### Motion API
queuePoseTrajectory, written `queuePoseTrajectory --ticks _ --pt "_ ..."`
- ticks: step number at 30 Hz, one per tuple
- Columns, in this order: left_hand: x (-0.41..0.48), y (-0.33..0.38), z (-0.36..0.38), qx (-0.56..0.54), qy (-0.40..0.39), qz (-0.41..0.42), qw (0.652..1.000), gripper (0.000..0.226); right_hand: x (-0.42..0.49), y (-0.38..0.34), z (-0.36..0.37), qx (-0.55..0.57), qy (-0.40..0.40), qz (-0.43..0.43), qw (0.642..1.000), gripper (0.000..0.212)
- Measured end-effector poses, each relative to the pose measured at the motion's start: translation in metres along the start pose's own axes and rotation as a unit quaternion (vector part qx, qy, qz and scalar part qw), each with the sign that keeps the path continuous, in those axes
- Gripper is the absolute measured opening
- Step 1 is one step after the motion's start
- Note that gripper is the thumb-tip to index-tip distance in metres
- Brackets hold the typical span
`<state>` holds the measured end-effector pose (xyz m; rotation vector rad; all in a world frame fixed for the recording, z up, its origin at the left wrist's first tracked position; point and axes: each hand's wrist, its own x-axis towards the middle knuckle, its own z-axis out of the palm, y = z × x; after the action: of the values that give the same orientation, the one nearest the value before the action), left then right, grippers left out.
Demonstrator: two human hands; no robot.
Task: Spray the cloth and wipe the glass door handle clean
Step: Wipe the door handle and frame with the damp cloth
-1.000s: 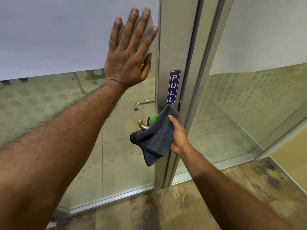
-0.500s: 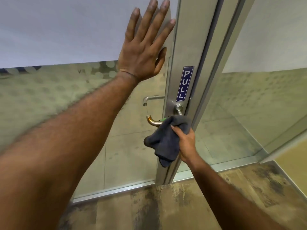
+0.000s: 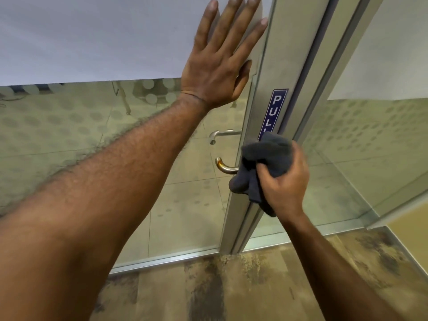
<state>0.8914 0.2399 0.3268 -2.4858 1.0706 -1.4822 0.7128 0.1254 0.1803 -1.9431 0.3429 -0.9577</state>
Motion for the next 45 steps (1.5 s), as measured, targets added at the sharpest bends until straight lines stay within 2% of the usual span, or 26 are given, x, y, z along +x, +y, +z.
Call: queuePoseTrajectory --ticks 2,4,6,8,13,16,19,22,25,27,29,31,33,35,39,42,45 --pt "0.0 -0.001 -0.001 -0.002 -0.001 0.001 1.0 0.06 0.011 0.002 0.023 -0.123 -0.061 -0.013 0.99 0.073" --pt "-0.001 -0.002 -0.001 -0.003 0.002 0.002 1.0 0.06 0.009 0.006 0.048 -0.192 -0.127 -0.012 0.973 0.082" --pt "-0.002 -0.002 -0.001 -0.007 0.001 0.005 1.0 0.06 0.005 0.01 0.064 -0.197 -0.145 -0.032 0.969 0.078" --pt "-0.003 -0.002 -0.001 -0.016 -0.01 0.007 1.0 0.06 0.005 0.009 0.072 -0.219 -0.141 -0.064 0.963 0.064" --pt "-0.001 -0.003 0.0 -0.023 -0.015 0.005 1.0 0.061 0.005 -0.012 0.099 -0.404 -0.219 -0.146 0.876 0.057" --pt "-0.002 -0.004 0.002 -0.008 0.011 0.014 1.0 0.061 0.001 -0.008 0.099 -0.446 -0.25 -0.19 0.838 0.055" --pt "-0.002 -0.006 0.004 -0.002 0.031 0.017 0.999 0.062 0.002 0.007 0.08 -0.458 -0.28 -0.242 0.809 0.065" --pt "-0.003 -0.008 0.004 -0.003 0.031 0.017 0.999 0.064 0.005 0.023 0.057 -0.435 -0.255 -0.226 0.833 0.073" --pt "-0.003 -0.008 0.003 0.0 0.035 0.019 0.999 0.064 0.012 0.029 0.046 -0.415 -0.216 -0.179 0.865 0.064" --pt "-0.003 -0.007 0.003 -0.001 0.041 0.022 0.999 0.064 0.016 0.024 0.05 -0.416 -0.222 -0.144 0.87 0.067" --pt "-0.002 -0.006 0.002 -0.002 0.038 0.022 0.999 0.064 0.019 0.014 0.06 -0.396 -0.248 -0.084 0.88 0.08" --pt "-0.001 -0.005 0.002 -0.007 0.031 0.022 0.999 0.064 0.022 0.005 0.072 -0.386 -0.234 -0.048 0.891 0.081" --pt "-0.001 -0.004 0.002 -0.012 0.025 0.022 0.999 0.064 0.016 -0.004 0.09 -0.403 -0.195 -0.069 0.891 0.076" --pt "-0.001 -0.005 0.002 -0.017 0.021 0.022 0.999 0.064 0.007 -0.011 0.11 -0.428 -0.19 -0.106 0.877 0.075" --pt "-0.001 -0.005 0.001 -0.024 0.014 0.023 0.999 0.064 0.001 -0.01 0.115 -0.471 -0.229 -0.166 0.836 0.062" --pt "-0.001 -0.005 0.002 -0.023 0.021 0.023 0.999 0.065 0.003 0.007 0.094 -0.476 -0.255 -0.258 0.801 0.057" --pt "-0.002 -0.007 0.003 -0.019 0.031 0.023 0.999 0.065 0.005 0.022 0.073 -0.451 -0.261 -0.313 0.794 0.057"
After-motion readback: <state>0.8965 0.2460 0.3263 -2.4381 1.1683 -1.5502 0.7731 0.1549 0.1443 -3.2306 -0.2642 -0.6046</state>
